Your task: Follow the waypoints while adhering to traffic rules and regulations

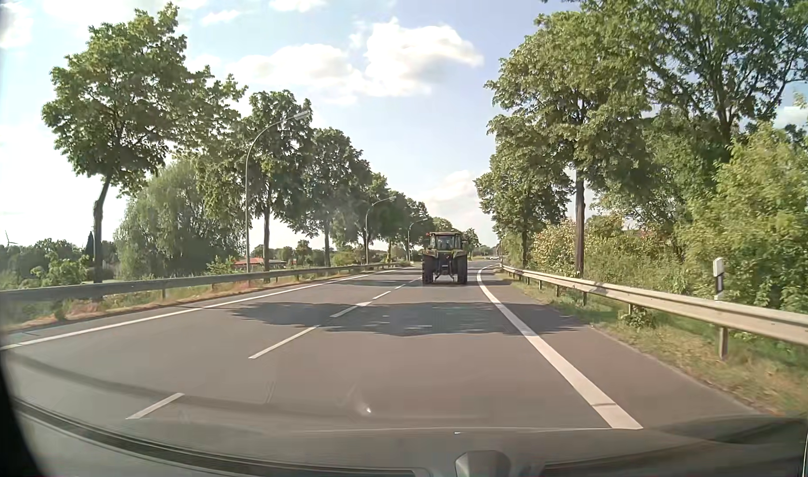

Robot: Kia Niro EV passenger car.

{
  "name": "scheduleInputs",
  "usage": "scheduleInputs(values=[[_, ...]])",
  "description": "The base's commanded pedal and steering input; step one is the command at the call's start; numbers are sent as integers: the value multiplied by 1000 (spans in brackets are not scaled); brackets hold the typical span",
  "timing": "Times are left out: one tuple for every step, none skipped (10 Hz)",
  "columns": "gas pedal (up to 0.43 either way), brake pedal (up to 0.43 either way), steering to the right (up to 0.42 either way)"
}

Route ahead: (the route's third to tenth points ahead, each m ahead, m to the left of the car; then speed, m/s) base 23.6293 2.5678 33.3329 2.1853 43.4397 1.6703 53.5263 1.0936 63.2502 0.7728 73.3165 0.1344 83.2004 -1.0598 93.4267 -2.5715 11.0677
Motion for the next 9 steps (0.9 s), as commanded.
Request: scheduleInputs(values=[[150,6,7],[157,6,7],[157,6,7],[157,6,7],[157,6,7],[157,6,8],[157,6,8],[157,6,8],[157,6,9]])
